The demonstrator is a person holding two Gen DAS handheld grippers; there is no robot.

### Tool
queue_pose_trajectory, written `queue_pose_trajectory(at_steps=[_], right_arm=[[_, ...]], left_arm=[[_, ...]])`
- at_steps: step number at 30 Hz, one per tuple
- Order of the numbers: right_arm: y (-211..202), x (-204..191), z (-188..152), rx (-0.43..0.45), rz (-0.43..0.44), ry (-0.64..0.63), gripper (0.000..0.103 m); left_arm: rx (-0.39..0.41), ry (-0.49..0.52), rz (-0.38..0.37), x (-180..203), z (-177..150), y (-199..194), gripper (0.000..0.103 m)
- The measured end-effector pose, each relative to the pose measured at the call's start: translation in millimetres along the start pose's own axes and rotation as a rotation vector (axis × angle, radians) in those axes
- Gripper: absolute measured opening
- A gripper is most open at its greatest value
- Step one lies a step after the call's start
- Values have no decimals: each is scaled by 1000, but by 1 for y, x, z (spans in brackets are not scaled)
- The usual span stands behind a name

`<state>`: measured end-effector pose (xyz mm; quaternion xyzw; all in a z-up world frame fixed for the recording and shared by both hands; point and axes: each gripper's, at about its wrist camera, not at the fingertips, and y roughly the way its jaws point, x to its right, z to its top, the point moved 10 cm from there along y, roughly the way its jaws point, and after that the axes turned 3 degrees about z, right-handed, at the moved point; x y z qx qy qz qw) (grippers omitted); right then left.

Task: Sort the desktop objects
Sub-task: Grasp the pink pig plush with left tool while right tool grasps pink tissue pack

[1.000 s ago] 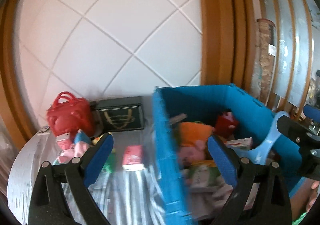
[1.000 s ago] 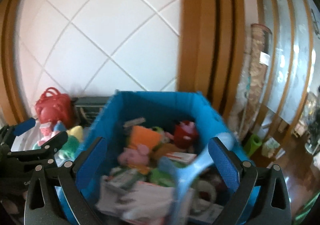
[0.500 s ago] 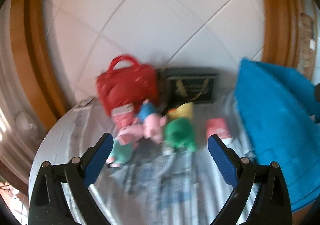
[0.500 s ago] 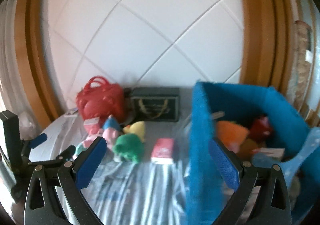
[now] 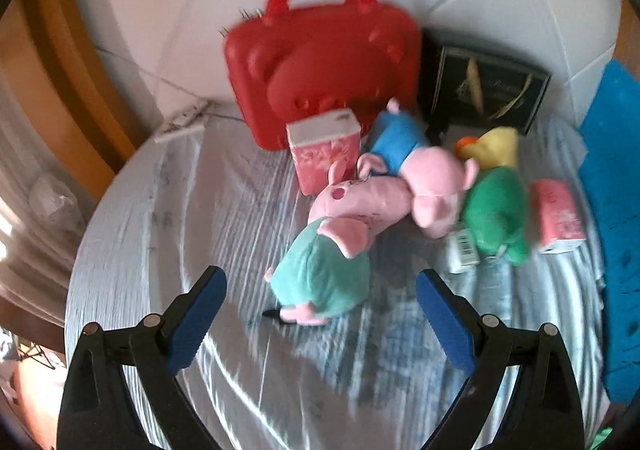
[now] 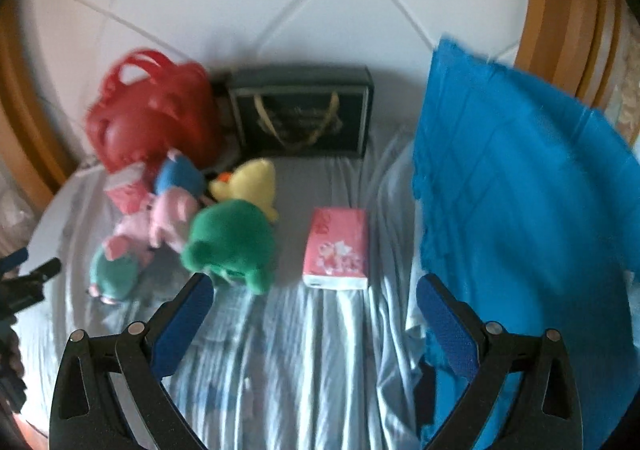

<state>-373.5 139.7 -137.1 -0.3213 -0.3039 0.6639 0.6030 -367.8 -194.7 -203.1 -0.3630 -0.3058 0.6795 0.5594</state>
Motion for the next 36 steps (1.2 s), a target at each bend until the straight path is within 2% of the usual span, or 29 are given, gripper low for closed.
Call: queue_pose_trajectory(at_steps=[4, 10, 16, 21, 23, 25, 26, 30, 36], right_arm=[[63, 12, 3, -110, -26, 19, 103], [149, 25, 4, -271, -78, 15, 103], [215, 46, -7, -428, -93, 76, 103], [246, 47, -11, -475, -73, 89, 103], [252, 43, -14, -489, -73, 76, 103], [253, 40, -15, -491, -76, 53, 102], [252, 40, -16, -490, -85, 43, 90], [233, 38, -19, -465, -86, 35, 89], [160, 24, -10, -300, -68, 26, 89]], left_arm=[[-136, 82, -4, 12, 12, 61, 97], [-269, 173, 17, 24, 20, 125, 97], [-375, 236, 31, 35, 13, 161, 97], [-422, 273, 26, 47, 7, 178, 96], [-423, 254, 4, 47, 4, 178, 81], [-400, 244, 7, 44, 4, 172, 74], [-391, 243, 6, 43, 4, 169, 71], [-339, 215, 16, 32, 2, 145, 69], [-132, 113, 12, 12, 7, 61, 67]])
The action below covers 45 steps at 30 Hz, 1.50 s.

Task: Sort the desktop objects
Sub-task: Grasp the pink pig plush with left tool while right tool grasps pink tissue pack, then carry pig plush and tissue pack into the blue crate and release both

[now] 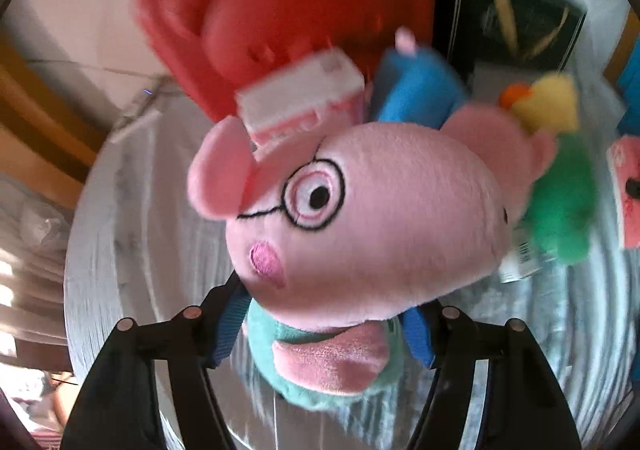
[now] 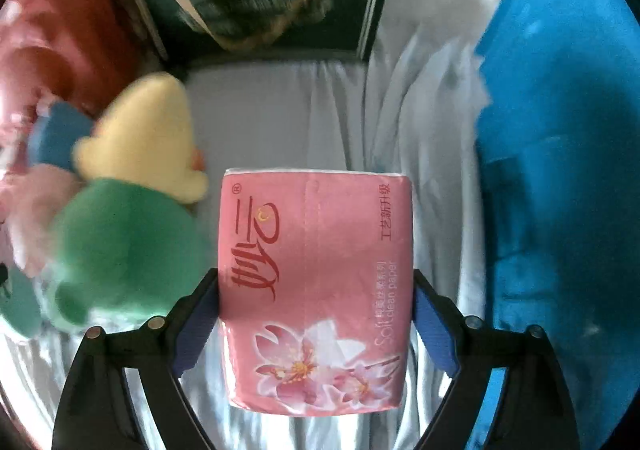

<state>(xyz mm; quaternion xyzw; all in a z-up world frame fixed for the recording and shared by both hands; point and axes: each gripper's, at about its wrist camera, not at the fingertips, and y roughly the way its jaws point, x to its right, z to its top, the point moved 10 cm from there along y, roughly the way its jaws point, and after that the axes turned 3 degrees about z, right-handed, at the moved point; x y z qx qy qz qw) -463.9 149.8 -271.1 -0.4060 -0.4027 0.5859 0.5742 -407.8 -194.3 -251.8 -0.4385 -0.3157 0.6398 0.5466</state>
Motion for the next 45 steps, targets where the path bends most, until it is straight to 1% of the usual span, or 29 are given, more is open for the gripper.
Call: queue_pose_trajectory(at_steps=[3, 5, 7, 8, 9, 10, 11, 12, 13, 14, 16, 18, 19, 22, 25, 28, 30, 33, 34, 35, 37, 39, 40, 45], right_arm=[[-52, -14, -11, 101, 31, -13, 89], [-88, -25, -14, 169, 53, -16, 89], [-129, -32, -27, 243, 74, -17, 89], [-141, -29, -22, 267, 84, -17, 89], [-165, -31, -29, 306, 95, -18, 89], [-180, -31, -27, 340, 103, -18, 89], [-196, -31, -31, 371, 110, -17, 89], [-221, -29, -39, 413, 116, -15, 89], [-238, -26, -45, 446, 116, -16, 89], [-258, -24, -50, 477, 110, -17, 89], [-297, -11, -62, 537, 110, -14, 89], [-335, 8, -73, 595, 98, -8, 89], [-349, 17, -78, 618, 86, -2, 89], [-386, 57, -87, 687, 43, 36, 89], [-412, 104, -98, 717, 0, 75, 89], [-424, 156, -108, 721, -43, 115, 89], [-430, 193, -116, 714, -80, 137, 89], [-426, 236, -123, 683, -103, 154, 89], [-425, 248, -126, 671, -104, 156, 89], [-420, 261, -131, 657, -107, 159, 89], [-415, 283, -140, 629, -116, 157, 89], [-407, 303, -150, 599, -120, 155, 89], [-401, 314, -155, 582, -120, 154, 89], [-365, 353, -176, 500, -107, 153, 89]], left_arm=[[116, -46, -5, -1, 0, -49, 67], [202, -64, -8, 5, -2, -88, 67], [273, -73, -23, 10, 0, -121, 67], [303, -70, -34, 11, 2, -133, 67], [332, -65, -46, 11, 4, -146, 67], [374, -56, -62, 20, 3, -169, 67], [397, -49, -76, 23, 9, -179, 67], [432, -36, -96, 34, 9, -199, 67], [449, -28, -108, 44, 10, -208, 67], [474, -16, -129, 55, 9, -225, 67], [517, 3, -166, 77, 10, -257, 67], [553, 20, -195, 100, 13, -280, 67], [567, 30, -212, 109, 12, -294, 67], [619, 73, -281, 160, 10, -342, 67], [666, 102, -331, 203, 14, -380, 67], [712, 138, -391, 262, 15, -428, 67], [725, 163, -432, 298, 16, -451, 67], [733, 200, -483, 349, 15, -479, 67], [730, 209, -494, 359, 17, -481, 67], [720, 225, -509, 380, 16, -485, 67], [698, 249, -516, 404, 16, -480, 67], [651, 283, -503, 438, 12, -467, 67], [634, 293, -495, 454, 5, -471, 67], [469, 382, -438, 517, -14, -421, 67]])
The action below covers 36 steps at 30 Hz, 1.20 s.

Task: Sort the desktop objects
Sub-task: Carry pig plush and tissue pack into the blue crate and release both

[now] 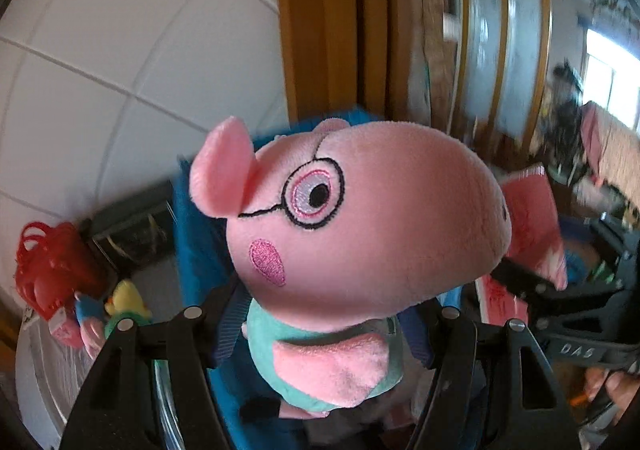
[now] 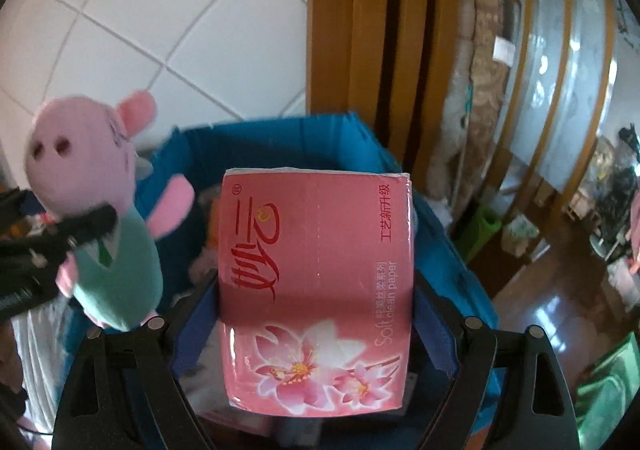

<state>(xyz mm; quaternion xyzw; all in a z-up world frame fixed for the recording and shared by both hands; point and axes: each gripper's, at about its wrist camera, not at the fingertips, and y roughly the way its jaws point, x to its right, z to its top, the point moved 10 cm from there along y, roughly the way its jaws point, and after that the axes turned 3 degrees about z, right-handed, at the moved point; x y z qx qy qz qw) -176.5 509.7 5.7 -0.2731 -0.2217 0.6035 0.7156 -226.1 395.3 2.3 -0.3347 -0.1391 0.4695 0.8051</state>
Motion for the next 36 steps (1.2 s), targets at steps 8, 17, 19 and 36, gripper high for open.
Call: queue_pose_trajectory(at_steps=[8, 17, 19, 36], right_arm=[[49, 22, -45, -157, 10, -37, 89], [63, 29, -61, -217, 23, -40, 95], [60, 29, -60, -211, 22, -40, 103], [10, 10, -36, -88, -1, -108, 103]], left_arm=[[-164, 45, 33, 39, -45, 38, 73], [-139, 76, 93, 42, -45, 29, 79], [-126, 72, 94, 41, -45, 27, 79], [-27, 43, 95, 16, -44, -18, 79]])
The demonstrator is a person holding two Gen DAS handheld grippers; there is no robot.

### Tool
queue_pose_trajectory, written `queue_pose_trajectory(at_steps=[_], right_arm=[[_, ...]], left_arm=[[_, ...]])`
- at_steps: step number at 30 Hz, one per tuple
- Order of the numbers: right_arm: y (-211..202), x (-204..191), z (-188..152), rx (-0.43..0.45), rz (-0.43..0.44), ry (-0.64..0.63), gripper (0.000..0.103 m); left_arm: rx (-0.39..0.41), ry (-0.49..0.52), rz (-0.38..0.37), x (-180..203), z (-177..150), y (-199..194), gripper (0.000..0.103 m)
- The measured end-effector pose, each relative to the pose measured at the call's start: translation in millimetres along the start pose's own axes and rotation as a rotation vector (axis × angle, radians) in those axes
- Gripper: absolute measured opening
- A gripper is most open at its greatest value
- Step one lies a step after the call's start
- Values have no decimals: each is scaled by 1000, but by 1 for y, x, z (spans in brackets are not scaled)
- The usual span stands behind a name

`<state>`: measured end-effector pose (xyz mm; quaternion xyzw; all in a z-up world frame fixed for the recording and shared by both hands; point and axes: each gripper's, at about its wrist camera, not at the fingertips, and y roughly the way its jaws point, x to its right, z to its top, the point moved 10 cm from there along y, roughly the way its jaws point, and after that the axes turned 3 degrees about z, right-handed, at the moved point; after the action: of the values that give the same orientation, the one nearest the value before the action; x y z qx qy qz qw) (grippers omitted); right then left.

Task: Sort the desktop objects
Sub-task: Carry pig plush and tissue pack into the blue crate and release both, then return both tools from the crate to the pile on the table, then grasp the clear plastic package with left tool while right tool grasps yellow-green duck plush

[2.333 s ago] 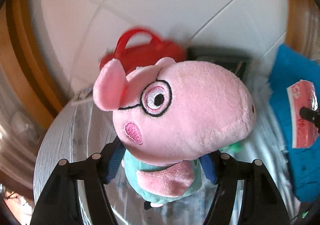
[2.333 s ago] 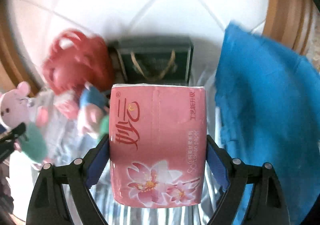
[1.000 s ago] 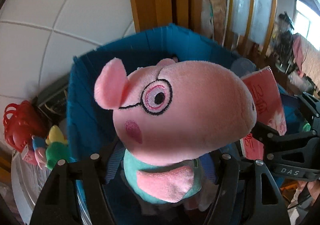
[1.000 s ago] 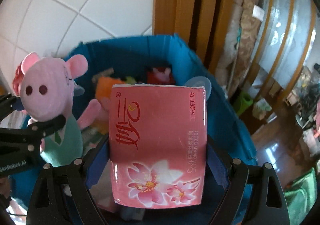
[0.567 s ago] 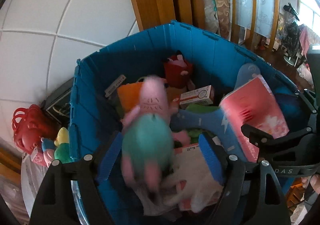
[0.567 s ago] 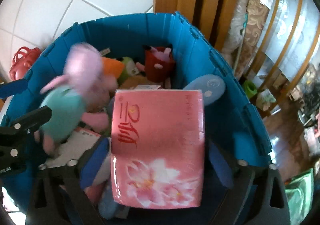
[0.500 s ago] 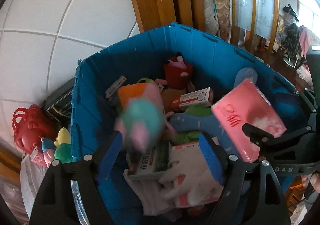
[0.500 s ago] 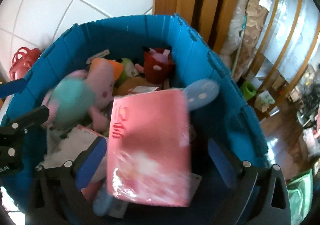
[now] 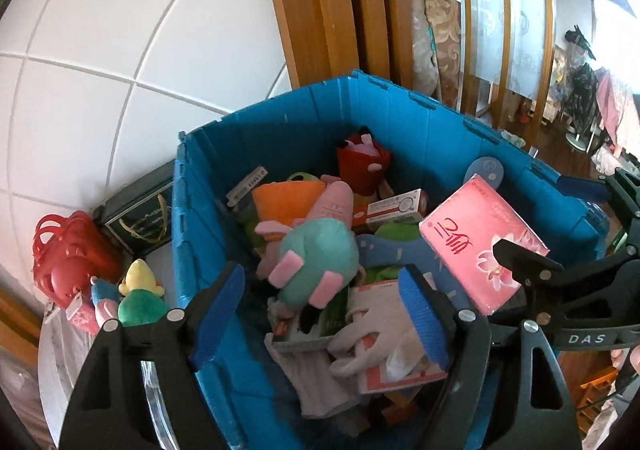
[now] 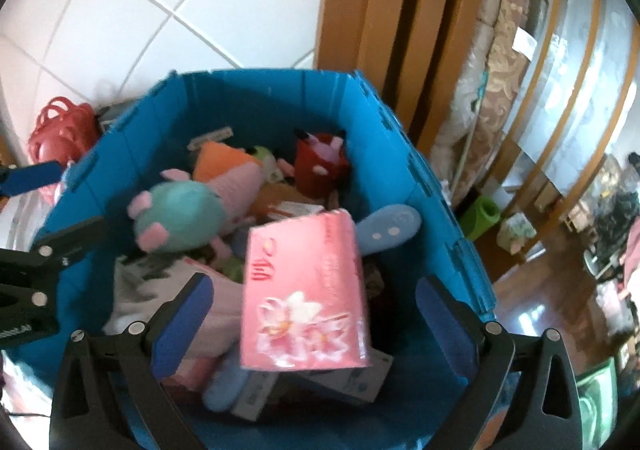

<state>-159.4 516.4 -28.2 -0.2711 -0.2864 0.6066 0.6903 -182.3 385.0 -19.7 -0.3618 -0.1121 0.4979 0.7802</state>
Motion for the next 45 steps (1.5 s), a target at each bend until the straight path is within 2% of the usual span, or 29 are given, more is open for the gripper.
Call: queue_pose_trajectory(at_steps=[4, 9, 14, 19, 21, 27, 30, 35, 39, 41, 45], right_arm=[[-16, -22, 9, 38, 20, -13, 103], [-39, -68, 25, 105, 64, -11, 103], [-57, -138, 47, 164, 112, -23, 103], [-59, -224, 70, 193, 164, -32, 103], [-52, -257, 76, 191, 184, -30, 103], [5, -354, 83, 95, 217, -40, 103], [47, -387, 86, 21, 223, -40, 103], [123, -426, 86, -101, 234, -43, 103], [181, -449, 88, -180, 240, -43, 103], [203, -458, 88, -210, 236, -48, 103], [251, -466, 91, -269, 212, -54, 103]], left_arm=[[36, -20, 9, -23, -6, -14, 79], [83, -57, 42, -77, -20, -35, 79], [96, -102, 84, -159, -49, -45, 79], [58, -141, 156, -256, -92, -34, 79], [30, -170, 186, -306, -115, -23, 79], [-69, -273, 231, -432, -180, 18, 79], [-120, -327, 259, -493, -207, 47, 79], [-180, -334, 277, -569, -230, 98, 79], [-230, -252, 241, -608, -228, 156, 79], [-258, -179, 198, -615, -227, 186, 79], [-321, -26, 193, -626, -231, 242, 79]])
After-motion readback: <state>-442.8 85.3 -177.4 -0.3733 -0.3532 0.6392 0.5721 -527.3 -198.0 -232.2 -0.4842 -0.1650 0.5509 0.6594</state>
